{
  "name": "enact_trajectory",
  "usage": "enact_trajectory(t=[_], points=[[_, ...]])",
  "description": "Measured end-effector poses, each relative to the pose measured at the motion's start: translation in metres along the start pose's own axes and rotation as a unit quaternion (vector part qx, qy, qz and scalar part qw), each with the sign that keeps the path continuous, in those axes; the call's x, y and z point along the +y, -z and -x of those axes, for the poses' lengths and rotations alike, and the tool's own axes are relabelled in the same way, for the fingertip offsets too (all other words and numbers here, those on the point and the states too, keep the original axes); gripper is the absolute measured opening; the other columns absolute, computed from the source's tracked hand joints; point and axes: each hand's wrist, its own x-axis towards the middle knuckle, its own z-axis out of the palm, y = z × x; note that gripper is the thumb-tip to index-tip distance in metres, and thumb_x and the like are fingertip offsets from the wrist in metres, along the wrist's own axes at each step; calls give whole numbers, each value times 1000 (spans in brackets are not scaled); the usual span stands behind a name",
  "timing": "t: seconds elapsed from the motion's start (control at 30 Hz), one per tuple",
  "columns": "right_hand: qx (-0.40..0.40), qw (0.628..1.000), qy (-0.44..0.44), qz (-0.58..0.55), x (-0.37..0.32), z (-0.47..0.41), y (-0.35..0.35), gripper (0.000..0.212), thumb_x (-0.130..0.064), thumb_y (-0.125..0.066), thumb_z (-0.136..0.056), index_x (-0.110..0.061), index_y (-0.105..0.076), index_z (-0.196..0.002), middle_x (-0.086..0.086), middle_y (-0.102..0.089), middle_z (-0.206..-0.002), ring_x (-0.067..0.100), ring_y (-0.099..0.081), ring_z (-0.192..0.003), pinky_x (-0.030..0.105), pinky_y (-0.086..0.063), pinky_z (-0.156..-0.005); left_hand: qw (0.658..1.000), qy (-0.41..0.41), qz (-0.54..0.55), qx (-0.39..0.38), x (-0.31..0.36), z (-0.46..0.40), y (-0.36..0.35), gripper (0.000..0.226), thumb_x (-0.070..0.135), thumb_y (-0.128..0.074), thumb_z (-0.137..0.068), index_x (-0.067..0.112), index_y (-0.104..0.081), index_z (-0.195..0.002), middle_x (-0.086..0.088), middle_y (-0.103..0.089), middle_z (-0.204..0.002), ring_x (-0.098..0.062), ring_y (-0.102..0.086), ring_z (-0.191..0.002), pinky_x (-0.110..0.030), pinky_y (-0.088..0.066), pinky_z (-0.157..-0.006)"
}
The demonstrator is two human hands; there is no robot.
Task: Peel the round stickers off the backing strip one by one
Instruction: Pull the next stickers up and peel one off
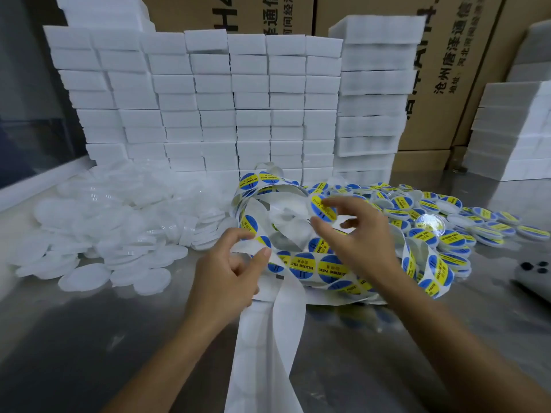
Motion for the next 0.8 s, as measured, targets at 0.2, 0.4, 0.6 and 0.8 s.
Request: enact_trajectory(t=[0.2,0.4,0.6,0.8], points=[[2,983,-95,155,45,-73,8,34,-41,-76,-79,-20,-74,-106,4,-72,-102,11,-62,-77,26,-44,-66,992,24,-123,-13,-13,-4,-1,46,69,-53,-79,35,-70,-105,19,-69,-83,-2,-63,-76,-22,-49,-73],[-23,959,-98,267,85,-117,1,33,-35,-73,-86,-8,-72,-104,13,-66,-110,28,-62,-97,31,-46,-72,995,66,-66,29,-16,-7,1,13,31,-70,-85,33,-69,-72,7,-63,-52,-11,-65,-55,-31,-55,-61],[-33,936,-98,335,108,-126,-1,26,-29,-66,-92,-5,-67,-102,15,-57,-111,33,-58,-93,34,-43,-72,995,56,-64,60,-23,-11,1,27,14,-74,-81,37,-60,-80,-3,-70,-66,-14,-66,-55,-40,-59,-63],[-90,921,-160,342,108,-127,3,23,-13,-51,-92,2,-66,-85,24,-68,-91,37,-57,-76,34,-46,-66,997,22,-9,69,-21,-11,-3,17,27,-67,-87,43,-62,-85,5,-69,-69,-11,-68,-61,-46,-59,-66]])
